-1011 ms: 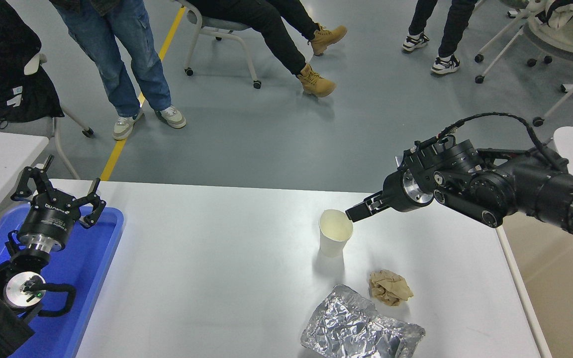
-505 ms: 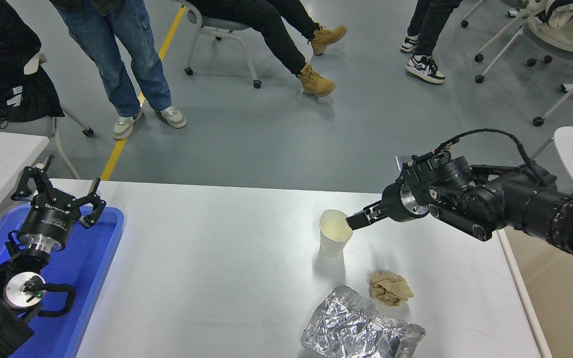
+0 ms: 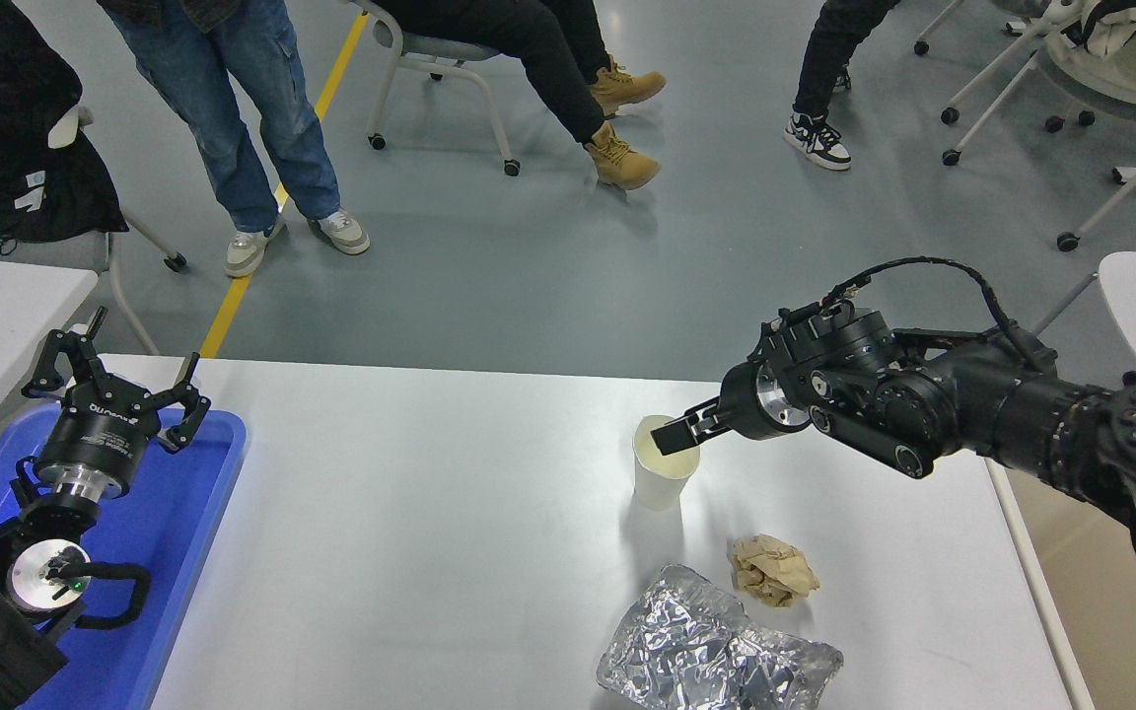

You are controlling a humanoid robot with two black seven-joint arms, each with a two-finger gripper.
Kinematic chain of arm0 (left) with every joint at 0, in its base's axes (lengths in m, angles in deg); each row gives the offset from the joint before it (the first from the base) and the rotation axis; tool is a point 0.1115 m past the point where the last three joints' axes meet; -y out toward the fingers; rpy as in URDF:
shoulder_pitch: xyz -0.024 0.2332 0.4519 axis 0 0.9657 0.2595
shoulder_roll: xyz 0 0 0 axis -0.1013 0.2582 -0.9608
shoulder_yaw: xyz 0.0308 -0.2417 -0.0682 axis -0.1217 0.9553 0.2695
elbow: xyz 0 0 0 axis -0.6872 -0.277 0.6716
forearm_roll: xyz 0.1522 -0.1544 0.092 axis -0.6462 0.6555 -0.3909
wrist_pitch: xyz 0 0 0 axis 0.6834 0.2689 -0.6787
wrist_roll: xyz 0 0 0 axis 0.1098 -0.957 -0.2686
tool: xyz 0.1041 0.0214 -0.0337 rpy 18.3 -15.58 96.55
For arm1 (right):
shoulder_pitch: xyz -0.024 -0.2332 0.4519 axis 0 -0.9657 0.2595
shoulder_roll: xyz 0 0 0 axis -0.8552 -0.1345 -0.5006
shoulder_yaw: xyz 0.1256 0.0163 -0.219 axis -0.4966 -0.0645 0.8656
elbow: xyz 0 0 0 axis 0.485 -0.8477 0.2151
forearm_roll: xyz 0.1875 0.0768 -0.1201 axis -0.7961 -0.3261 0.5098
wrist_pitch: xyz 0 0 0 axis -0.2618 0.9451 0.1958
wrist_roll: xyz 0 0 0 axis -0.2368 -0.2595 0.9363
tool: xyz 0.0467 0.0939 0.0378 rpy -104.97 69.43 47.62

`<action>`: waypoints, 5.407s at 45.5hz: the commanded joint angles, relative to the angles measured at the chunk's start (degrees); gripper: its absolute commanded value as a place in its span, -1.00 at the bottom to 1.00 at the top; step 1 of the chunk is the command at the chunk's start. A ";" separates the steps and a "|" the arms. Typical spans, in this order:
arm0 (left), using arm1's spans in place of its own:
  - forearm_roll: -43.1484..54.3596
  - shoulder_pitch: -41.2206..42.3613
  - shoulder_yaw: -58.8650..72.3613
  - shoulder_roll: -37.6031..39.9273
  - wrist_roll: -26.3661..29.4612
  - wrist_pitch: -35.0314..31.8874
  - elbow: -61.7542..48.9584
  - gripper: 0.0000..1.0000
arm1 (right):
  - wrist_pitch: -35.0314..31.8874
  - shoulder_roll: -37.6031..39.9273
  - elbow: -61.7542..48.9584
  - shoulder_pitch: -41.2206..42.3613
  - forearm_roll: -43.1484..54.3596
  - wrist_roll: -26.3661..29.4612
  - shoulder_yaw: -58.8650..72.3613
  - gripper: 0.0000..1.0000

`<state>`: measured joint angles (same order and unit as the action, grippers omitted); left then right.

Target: Clean the table surface

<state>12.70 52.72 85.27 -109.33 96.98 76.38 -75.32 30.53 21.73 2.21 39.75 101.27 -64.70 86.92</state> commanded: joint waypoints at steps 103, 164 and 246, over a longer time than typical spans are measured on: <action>0.00 0.00 0.00 -0.01 0.00 0.00 0.00 1.00 | -2.64 25.70 18.79 19.63 -8.51 -11.04 2.62 -1.00; 0.00 0.00 0.00 -0.01 0.00 0.00 0.00 1.00 | -5.72 35.29 -30.42 -10.94 -26.17 -10.51 0.69 -1.00; 0.00 0.00 0.00 -0.01 0.00 0.00 0.00 1.00 | 10.28 10.15 -43.44 -37.05 -44.46 19.46 -1.86 -1.00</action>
<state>12.70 52.72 85.27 -109.34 96.98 76.38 -75.32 40.30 33.09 -41.36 2.90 57.11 -45.46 85.39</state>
